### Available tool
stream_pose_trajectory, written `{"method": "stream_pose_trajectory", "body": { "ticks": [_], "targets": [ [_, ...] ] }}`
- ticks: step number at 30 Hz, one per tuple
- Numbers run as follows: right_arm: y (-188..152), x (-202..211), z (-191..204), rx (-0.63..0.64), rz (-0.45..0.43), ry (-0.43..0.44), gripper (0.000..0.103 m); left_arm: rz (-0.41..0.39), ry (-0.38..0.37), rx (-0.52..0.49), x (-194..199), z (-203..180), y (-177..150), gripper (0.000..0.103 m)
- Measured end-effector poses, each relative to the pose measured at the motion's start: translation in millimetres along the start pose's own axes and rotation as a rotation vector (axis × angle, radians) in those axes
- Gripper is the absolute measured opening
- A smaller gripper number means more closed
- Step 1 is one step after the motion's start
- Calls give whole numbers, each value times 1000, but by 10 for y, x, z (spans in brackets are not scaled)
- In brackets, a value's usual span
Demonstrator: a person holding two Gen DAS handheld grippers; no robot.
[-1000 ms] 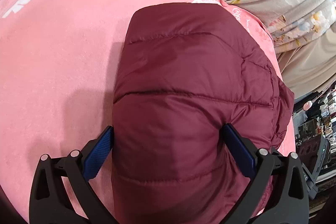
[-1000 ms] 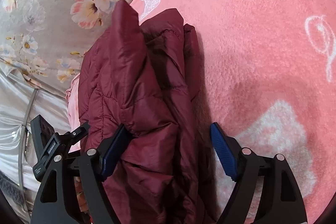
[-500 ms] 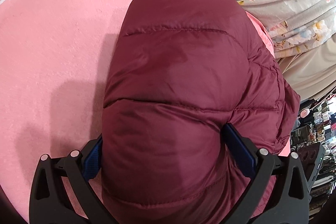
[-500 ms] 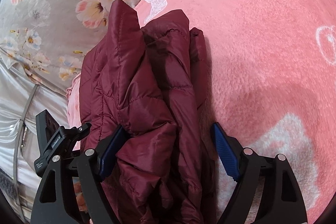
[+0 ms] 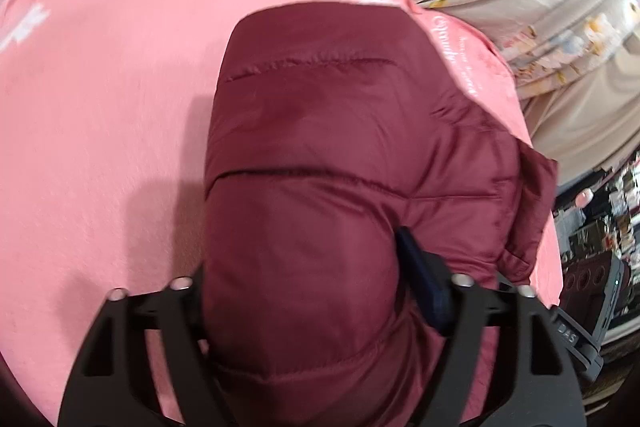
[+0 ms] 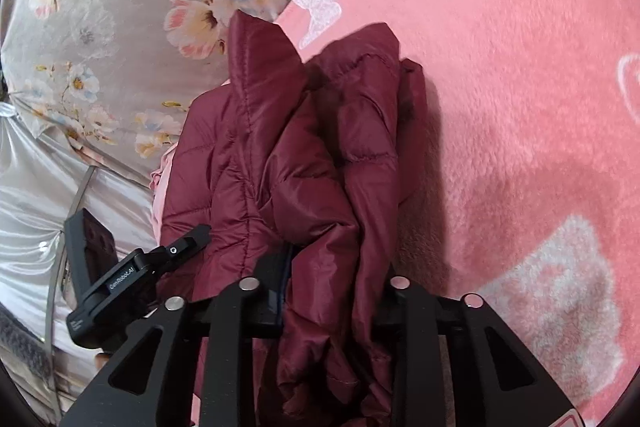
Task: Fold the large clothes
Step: 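Lift the folded jacket bundle off the blanket with both grippers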
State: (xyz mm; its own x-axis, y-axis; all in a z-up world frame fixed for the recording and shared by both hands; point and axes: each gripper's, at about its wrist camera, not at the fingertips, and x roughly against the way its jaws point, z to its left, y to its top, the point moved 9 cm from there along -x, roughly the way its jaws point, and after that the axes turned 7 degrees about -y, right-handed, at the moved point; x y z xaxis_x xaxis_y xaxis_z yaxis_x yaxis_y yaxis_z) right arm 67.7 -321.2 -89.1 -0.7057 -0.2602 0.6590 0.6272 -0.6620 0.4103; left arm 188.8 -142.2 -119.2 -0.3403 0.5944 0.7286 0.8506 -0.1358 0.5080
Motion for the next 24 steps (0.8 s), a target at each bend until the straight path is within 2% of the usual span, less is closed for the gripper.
{"method": "stream_pose_trajectory", "body": {
  "ticks": [3,6,15,21,24],
  "targets": [
    [-4,165,130,31,-42,-12,21,-27,-7,-60,170,-181,52,51],
    [15,385,260,54,-99,-9,21,-52,-16,-109,327,-369,88,45],
    [117,1026,594,130,-274,-5,21,-199,-61,-266,984,-999,222,43],
    [138,1279,634,145,-334,-6,21,-241,-85,-312,1214,-1253,254,43],
    [177,1505,757,178,-394,-5,21,-268,-101,-341,1352,-1380,272,43]
  ]
}}
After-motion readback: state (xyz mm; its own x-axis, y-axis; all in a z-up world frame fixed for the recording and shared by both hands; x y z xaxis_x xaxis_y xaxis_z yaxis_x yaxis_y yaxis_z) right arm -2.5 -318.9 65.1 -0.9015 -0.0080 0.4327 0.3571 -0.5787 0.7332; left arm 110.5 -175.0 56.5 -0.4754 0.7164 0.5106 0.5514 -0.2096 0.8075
